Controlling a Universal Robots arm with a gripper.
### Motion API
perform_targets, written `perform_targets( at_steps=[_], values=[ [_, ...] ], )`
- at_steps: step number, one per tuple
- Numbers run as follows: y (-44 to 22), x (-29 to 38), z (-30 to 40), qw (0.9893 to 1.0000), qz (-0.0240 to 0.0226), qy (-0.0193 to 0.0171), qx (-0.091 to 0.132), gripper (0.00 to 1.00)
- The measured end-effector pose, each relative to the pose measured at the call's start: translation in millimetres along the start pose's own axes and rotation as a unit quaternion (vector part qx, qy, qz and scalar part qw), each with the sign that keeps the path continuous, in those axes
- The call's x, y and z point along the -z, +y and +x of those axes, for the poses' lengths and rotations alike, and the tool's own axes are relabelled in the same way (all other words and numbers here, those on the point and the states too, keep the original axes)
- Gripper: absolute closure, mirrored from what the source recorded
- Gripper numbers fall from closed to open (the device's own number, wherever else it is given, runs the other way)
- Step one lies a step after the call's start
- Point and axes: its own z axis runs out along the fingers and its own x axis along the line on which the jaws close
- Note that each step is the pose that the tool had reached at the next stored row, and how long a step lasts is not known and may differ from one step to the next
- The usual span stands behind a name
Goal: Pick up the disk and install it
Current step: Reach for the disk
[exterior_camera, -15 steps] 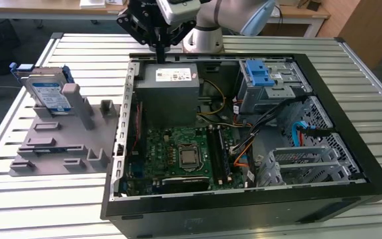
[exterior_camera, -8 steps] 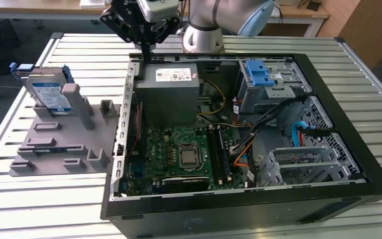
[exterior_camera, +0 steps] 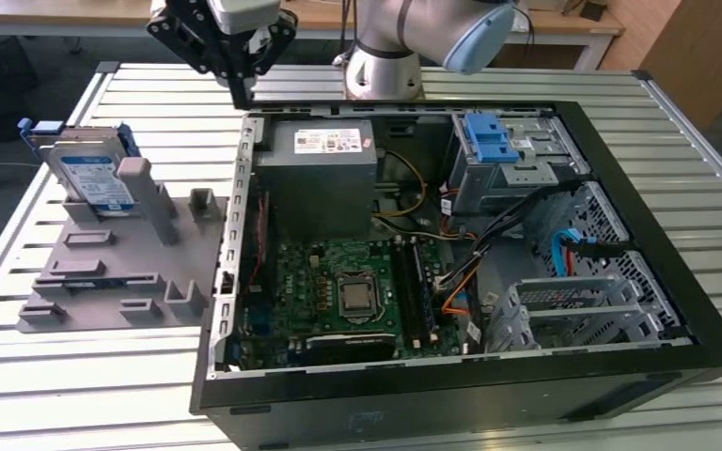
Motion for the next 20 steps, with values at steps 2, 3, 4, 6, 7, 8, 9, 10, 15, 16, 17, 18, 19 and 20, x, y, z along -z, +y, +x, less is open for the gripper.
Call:
perform_targets(
  at_steps=[2,3,4,6,7,8,9,10,15,16,17,18,19,20],
  values=[
    [2.5,-0.2,6.8,1.0000,0.0001,0.0004,0.000,0.89],
    [3.7,-0.4,10.0,1.0000,0.0000,0.0006,0.000,0.89],
    [4.9,-0.7,13.6,1.0000,0.0001,0.0010,0.000,0.89],
    [6.2,-1.2,22.0,1.0000,0.0003,0.0023,0.000,0.89],
    [6.5,-1.7,26.5,1.0000,0.0002,0.0025,0.000,0.89],
    [6.4,-2.2,31.0,1.0000,0.0003,0.0027,0.000,0.89],
    [6.4,-2.9,35.5,1.0000,0.0003,0.0027,0.000,0.89],
    [6.5,-3.9,40.4,1.0000,0.0002,0.0027,0.000,0.89],
    [8.1,-8.5,63.2,1.0000,0.0005,0.0027,0.000,0.89],
    [8.3,-9.3,67.7,1.0000,0.0004,0.0026,0.000,0.89],
    [8.5,-9.9,72.3,1.0000,0.0004,0.0026,0.000,0.89],
    [8.6,-10.3,77.3,1.0000,0.0004,0.0026,0.000,0.89],
    [8.7,-10.5,81.8,1.0000,0.0005,0.0027,0.000,0.89],
    [8.9,-10.9,86.3,1.0000,0.0005,0.0026,0.000,0.89]
  ],
)
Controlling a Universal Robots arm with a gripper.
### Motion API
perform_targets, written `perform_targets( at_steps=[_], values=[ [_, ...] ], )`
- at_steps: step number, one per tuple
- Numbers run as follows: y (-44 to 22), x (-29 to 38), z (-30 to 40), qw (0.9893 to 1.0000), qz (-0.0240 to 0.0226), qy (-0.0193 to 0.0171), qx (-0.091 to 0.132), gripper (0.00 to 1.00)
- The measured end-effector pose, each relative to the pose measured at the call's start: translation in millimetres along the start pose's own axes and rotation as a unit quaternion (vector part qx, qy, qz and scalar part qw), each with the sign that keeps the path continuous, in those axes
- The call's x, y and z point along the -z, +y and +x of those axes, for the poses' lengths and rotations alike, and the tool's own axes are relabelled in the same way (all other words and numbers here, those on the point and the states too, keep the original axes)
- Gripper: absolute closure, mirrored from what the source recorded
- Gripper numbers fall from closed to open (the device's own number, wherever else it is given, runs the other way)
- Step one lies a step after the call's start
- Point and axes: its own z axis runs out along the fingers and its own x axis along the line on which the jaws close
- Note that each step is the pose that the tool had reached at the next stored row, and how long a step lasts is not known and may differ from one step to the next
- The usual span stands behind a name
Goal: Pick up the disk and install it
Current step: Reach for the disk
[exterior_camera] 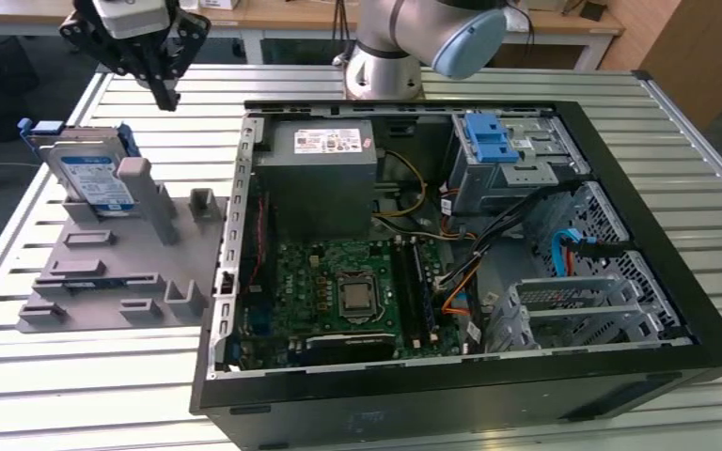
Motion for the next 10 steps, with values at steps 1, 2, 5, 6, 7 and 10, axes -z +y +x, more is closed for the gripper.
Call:
perform_targets(
  at_steps=[1,2,5,6,7,10],
  values=[
    [0.1,-0.3,4.5,1.0000,0.0000,0.0000,0.000,0.89],
    [0.2,-0.6,9.2,1.0000,0.0000,0.0000,0.000,0.89],
    [0.7,-1.4,22.8,1.0000,0.0000,0.0001,0.000,0.89],
    [0.9,-1.7,27.6,1.0000,0.0000,0.0001,0.000,0.89],
    [1.1,-1.9,32.1,1.0000,0.0000,0.0001,0.000,0.89],
    [1.7,-2.6,45.7,1.0000,0.0000,0.0003,0.000,0.89]
  ],
)
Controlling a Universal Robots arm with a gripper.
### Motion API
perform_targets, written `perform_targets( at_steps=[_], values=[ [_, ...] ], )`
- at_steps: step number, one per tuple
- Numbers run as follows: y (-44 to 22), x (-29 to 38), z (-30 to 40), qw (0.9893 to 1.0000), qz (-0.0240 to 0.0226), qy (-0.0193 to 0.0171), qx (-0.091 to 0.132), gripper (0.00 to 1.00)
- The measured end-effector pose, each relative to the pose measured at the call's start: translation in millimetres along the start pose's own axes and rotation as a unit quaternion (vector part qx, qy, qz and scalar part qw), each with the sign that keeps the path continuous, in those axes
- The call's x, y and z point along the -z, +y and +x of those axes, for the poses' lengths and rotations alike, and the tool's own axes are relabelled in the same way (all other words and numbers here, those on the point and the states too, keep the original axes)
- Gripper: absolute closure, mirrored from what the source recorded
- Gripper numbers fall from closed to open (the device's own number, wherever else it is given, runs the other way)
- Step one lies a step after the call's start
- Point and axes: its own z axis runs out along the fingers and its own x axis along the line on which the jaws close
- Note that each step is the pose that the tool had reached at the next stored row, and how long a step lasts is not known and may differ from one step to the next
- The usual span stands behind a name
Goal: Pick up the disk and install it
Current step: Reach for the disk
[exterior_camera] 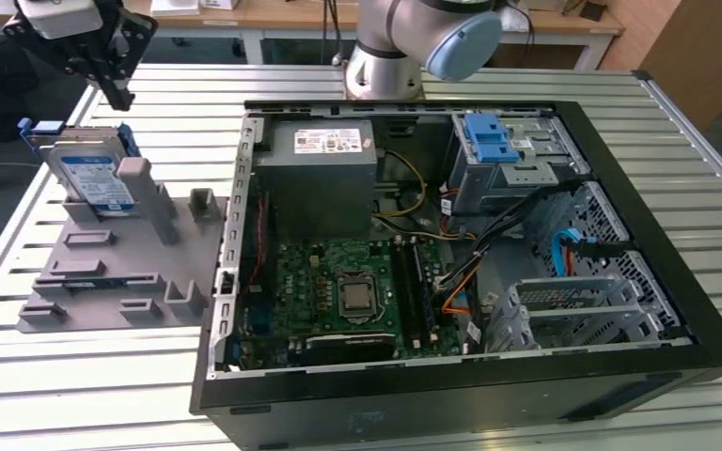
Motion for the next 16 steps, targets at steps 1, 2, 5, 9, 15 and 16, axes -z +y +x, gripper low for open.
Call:
perform_targets(
  at_steps=[1,2,5,9,15,16],
  values=[
    [0.1,-0.2,4.5,1.0000,0.0000,0.0001,0.000,0.89],
    [0.3,-0.5,9.2,1.0000,0.0000,0.0001,0.000,0.89],
    [0.7,-1.4,23.0,1.0000,0.0000,0.0003,0.000,0.89],
    [1.7,-3.0,41.4,1.0000,0.0000,0.0004,0.000,0.89],
    [4.0,-5.4,69.0,1.0000,0.0000,0.0008,0.000,0.89],
    [4.6,-5.6,73.5,1.0000,0.0001,0.0010,0.000,0.89]
  ],
)
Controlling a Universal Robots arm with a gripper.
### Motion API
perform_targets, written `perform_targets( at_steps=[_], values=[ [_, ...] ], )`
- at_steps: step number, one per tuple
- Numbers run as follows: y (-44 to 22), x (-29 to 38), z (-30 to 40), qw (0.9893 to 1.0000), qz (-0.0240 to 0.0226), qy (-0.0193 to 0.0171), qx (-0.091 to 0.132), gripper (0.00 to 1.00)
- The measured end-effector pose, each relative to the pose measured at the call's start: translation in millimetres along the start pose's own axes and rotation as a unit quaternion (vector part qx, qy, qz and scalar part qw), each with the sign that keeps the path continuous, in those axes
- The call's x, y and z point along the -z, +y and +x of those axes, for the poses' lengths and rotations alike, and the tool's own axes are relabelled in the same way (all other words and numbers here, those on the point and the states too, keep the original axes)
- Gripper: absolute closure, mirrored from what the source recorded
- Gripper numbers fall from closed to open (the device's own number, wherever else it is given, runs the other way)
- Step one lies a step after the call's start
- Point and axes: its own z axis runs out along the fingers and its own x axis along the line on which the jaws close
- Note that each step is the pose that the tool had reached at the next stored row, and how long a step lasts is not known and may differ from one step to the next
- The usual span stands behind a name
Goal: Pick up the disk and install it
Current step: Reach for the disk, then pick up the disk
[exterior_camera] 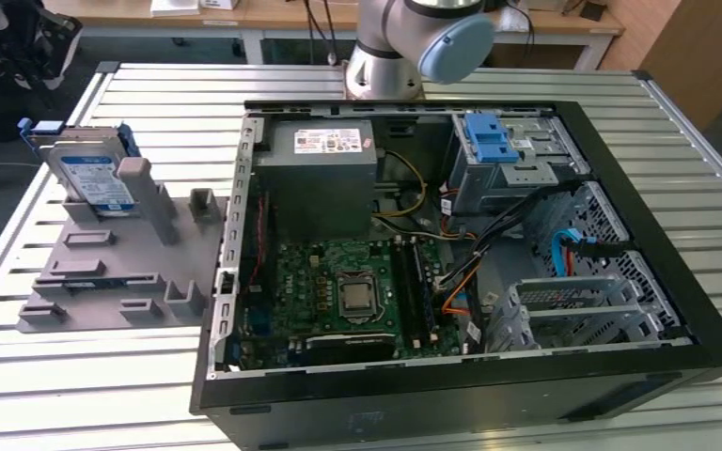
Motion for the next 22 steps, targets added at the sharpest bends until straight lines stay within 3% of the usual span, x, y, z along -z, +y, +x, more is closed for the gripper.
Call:
perform_targets(
  at_steps=[2,7,13,22],
  values=[
    [0.6,-0.2,4.6,1.0000,0.0000,0.0002,0.000,0.89],
    [0.8,-0.2,7.2,1.0000,0.0001,0.0003,0.000,0.89],
    [2.6,-1.0,28.8,1.0000,0.0000,0.0002,0.000,0.89],
    [2.5,-1.0,29.6,1.0000,0.0000,0.0002,0.000,0.89]
  ],
)
